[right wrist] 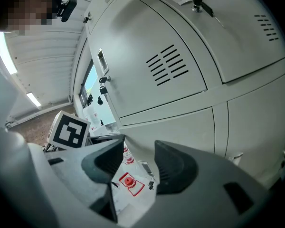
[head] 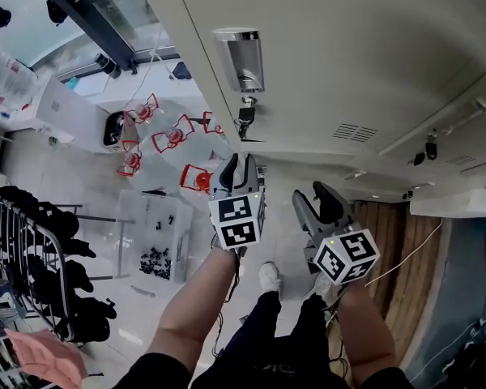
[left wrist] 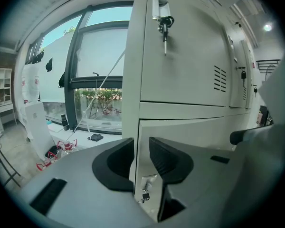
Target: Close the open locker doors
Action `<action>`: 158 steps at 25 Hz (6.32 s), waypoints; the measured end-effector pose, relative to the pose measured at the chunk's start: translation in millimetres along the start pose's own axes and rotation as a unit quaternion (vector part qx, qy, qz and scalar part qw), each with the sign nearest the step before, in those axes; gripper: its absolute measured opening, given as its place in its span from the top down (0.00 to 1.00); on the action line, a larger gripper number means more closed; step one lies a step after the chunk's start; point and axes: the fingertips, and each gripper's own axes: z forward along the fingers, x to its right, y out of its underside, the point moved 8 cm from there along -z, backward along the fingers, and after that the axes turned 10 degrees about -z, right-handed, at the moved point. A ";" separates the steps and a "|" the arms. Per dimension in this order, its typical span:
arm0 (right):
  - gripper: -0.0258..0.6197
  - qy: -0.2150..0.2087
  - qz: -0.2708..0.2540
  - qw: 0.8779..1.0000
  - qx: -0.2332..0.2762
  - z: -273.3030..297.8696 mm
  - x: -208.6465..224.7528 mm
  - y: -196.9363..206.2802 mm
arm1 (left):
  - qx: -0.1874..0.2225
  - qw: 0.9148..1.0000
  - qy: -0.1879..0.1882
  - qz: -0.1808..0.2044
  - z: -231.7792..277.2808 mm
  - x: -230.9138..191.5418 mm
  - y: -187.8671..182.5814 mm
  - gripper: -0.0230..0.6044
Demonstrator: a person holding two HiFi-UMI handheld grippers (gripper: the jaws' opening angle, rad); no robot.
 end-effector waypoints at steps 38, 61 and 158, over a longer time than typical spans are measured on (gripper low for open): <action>0.67 0.007 0.000 1.000 0.013 -9.5 -1.2 -14.2 | -0.002 1.000 0.030 -0.007 -28.8 8.2 -2.8 0.74; 0.67 0.134 -0.051 0.986 0.083 -195.1 -5.8 -58.5 | 0.033 0.966 0.252 0.053 -160.8 145.3 -22.1 0.78; 0.96 0.196 -0.138 0.962 0.131 -608.6 -367.6 63.8 | 0.120 0.948 0.292 0.035 -707.0 97.6 109.5 0.96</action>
